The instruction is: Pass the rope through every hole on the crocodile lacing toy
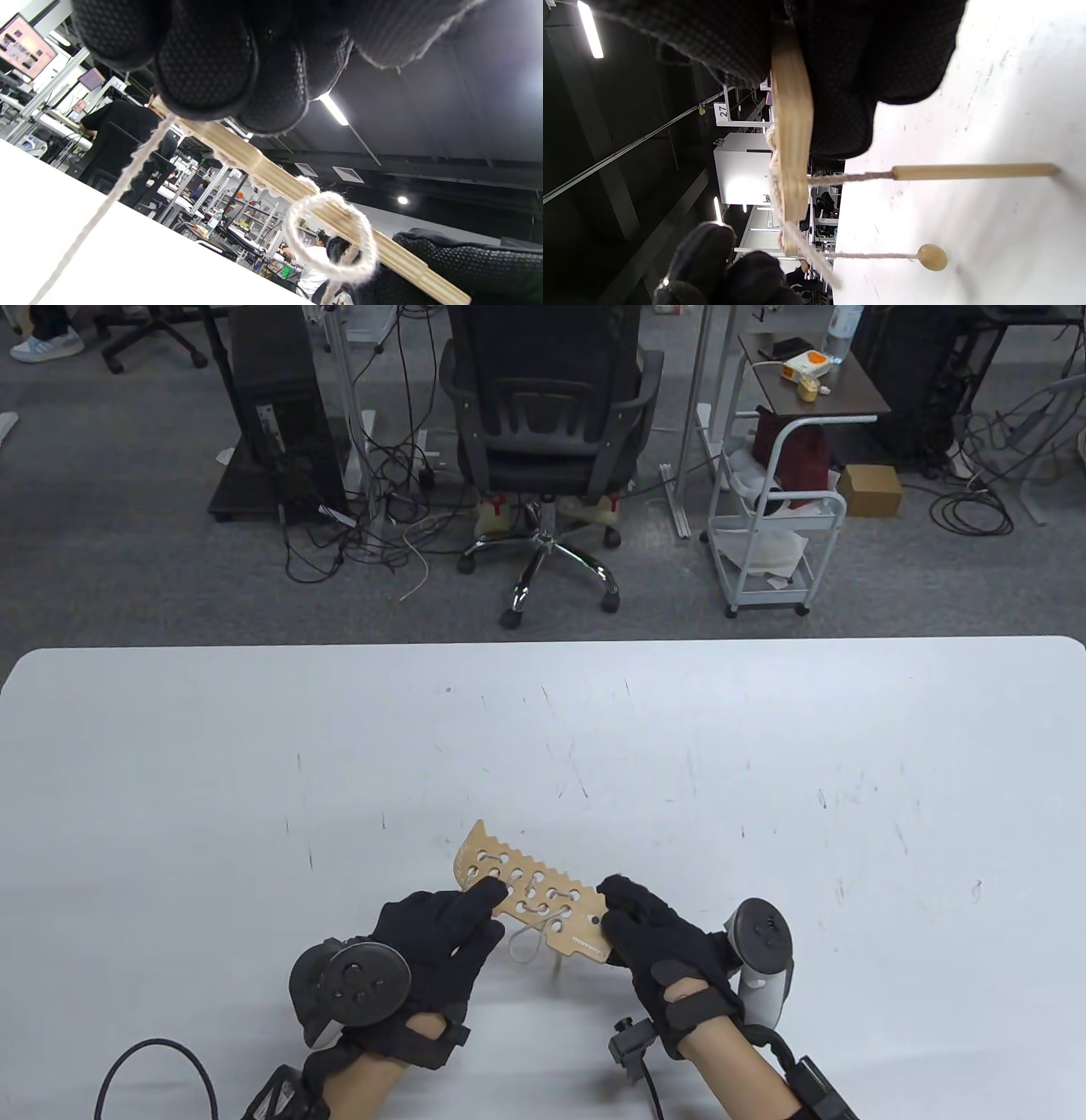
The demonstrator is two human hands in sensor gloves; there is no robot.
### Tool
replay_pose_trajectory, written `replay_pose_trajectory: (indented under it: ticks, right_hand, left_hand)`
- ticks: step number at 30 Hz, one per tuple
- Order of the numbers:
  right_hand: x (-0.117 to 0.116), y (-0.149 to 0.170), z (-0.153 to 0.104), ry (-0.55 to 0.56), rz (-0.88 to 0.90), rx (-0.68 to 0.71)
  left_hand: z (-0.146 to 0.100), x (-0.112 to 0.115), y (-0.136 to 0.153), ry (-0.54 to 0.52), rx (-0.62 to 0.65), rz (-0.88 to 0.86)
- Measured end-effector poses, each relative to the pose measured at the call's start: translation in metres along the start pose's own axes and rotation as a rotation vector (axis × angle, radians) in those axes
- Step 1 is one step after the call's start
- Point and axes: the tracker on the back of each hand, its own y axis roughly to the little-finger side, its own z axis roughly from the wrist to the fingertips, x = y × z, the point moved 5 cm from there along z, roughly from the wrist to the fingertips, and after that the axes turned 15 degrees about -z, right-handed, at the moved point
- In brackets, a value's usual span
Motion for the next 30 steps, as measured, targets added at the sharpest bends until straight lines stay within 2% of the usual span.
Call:
replay_pose_trajectory:
  ticks: [3,11,20,30]
  right_hand:
    - [0.003,-0.001,0.0,0.014,0.007,0.004]
    - [0.01,-0.003,0.0,0.038,0.028,0.009]
    - [0.002,-0.007,-0.002,0.006,0.043,0.03]
    - [-0.009,-0.013,-0.006,-0.042,0.071,0.05]
  left_hand:
    - [0.002,0.003,0.004,0.025,-0.016,-0.012]
    - [0.005,0.03,0.027,0.226,-0.121,-0.009]
    - [0.0,0.065,0.045,0.402,-0.215,-0.011]
    - [-0.005,0.095,0.051,0.533,-0.267,-0.072]
